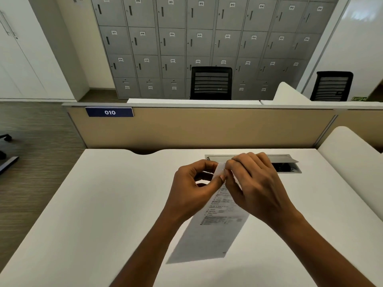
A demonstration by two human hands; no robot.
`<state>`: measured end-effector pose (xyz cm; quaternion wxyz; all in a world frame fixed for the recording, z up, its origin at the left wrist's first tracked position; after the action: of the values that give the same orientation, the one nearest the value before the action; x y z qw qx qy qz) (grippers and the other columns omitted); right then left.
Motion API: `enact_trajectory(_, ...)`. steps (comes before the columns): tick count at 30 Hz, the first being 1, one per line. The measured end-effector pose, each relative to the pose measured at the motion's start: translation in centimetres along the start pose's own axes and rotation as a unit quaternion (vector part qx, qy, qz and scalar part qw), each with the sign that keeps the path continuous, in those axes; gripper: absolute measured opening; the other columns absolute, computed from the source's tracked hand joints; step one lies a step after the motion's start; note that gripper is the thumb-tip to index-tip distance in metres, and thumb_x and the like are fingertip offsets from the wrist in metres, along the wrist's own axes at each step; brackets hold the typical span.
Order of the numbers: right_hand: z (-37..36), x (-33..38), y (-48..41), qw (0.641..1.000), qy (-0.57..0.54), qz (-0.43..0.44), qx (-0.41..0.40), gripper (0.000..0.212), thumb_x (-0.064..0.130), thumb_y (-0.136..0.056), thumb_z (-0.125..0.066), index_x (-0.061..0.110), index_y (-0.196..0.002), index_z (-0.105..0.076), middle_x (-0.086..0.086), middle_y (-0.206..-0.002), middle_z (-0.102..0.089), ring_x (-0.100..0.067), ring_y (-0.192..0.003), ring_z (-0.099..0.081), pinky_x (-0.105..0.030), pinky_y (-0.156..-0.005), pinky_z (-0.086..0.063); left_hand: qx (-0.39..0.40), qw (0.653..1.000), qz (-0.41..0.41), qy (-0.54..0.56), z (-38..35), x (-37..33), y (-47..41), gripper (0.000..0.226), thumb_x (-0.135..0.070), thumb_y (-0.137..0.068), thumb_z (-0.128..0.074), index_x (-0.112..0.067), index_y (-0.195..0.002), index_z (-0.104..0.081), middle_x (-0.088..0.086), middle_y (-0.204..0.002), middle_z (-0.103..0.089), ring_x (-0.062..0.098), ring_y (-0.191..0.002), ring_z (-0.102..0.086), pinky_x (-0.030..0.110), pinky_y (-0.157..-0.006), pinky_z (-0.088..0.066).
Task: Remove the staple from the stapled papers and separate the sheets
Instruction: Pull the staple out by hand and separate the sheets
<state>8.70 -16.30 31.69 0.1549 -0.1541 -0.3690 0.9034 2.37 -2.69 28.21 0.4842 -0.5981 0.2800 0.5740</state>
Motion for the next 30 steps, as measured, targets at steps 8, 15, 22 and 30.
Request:
enact_trajectory(8, -0.2, -0.3, -0.1, 0.977, -0.131, -0.169, 0.010, 0.010, 0.022, -0.090, -0.060, 0.014, -0.086, -0.065, 0.004, -0.081, -0.062, -0.012, -0.075, -0.054, -0.038, -0.074, -0.041, -0.073, 0.986, -0.115, -0.097, -0.1, -0.4, 0.3, 0.018, -0.018, -0.091, -0.076, -0.018, -0.108, -0.078, -0.012, -0.095, -0.077, 0.007, -0.084, -0.074, 0.021, -0.069, -0.061)
enact_trajectory(15, -1.1, -0.6, 0.2, 0.834, -0.383, -0.395, 0.030, 0.015, 0.006, -0.090, -0.067, 0.012, -0.077, -0.069, 0.001, -0.065, -0.065, -0.006, -0.059, -0.056, -0.017, -0.056, -0.046, -0.122, 0.953, -0.202, -0.192, -0.1, -0.4, 0.5, 0.022, -0.012, -0.088, -0.076, -0.012, -0.110, -0.078, -0.002, -0.100, -0.078, 0.006, -0.089, -0.070, 0.029, -0.073, -0.060)
enact_trajectory(22, -1.8, 0.4, 0.1, 0.792, -0.442, -0.421, 0.039, 0.016, 0.008, -0.093, -0.065, 0.012, -0.079, -0.071, 0.001, -0.067, -0.066, -0.007, -0.063, -0.060, -0.017, -0.061, -0.049, -0.134, 0.955, -0.196, -0.178, 0.9, -0.3, 0.7, 0.018, -0.013, -0.091, -0.071, -0.011, -0.108, -0.076, -0.004, -0.099, -0.075, 0.009, -0.089, -0.069, 0.028, -0.072, -0.059)
enact_trajectory(30, -1.0, 0.6, -2.1, 0.941, -0.262, -0.191, 0.100, 0.004, 0.031, -0.083, -0.064, 0.027, -0.083, -0.065, 0.010, -0.132, -0.057, -0.012, -0.128, -0.043, -0.025, -0.102, -0.027, -0.087, 0.990, -0.097, -0.058, 4.3, 1.0, 0.9, 0.015, -0.025, -0.093, -0.068, -0.019, -0.107, -0.070, -0.008, -0.101, -0.073, 0.019, -0.094, -0.073, 0.038, -0.068, -0.065)
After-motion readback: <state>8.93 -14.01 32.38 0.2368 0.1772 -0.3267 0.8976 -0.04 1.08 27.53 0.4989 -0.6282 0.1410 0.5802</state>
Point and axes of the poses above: each hand's wrist, its own y-axis away from the middle knuckle, its own z-axis out of the back of the hand, x = y × z, the point moved 5 cm from there along -y, towards the middle knuckle
